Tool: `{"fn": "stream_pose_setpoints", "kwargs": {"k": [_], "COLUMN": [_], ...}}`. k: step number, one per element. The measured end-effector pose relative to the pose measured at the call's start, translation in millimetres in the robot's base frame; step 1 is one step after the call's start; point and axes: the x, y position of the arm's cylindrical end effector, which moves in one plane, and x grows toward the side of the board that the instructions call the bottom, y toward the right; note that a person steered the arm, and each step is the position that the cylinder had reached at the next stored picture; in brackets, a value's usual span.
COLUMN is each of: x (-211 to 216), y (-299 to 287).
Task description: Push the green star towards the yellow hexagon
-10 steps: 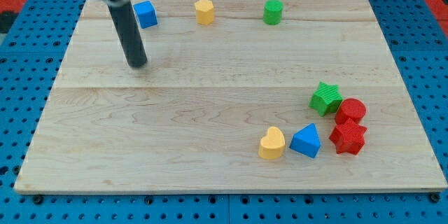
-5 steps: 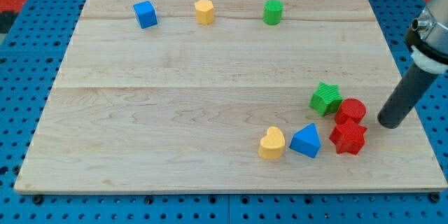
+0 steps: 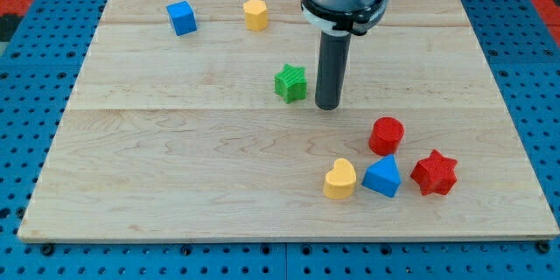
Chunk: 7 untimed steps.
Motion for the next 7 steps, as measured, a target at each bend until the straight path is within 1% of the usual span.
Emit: {"fn": "stream_pose_setpoints", "kwargs": {"k": [1, 2, 3, 4, 6, 7], "x": [-47.5, -29.0, -1.5, -17.5, -83.2, -61.8], "y": [-19.7, -26.5, -30.3, -67.1, -105.1, -105.8]}}
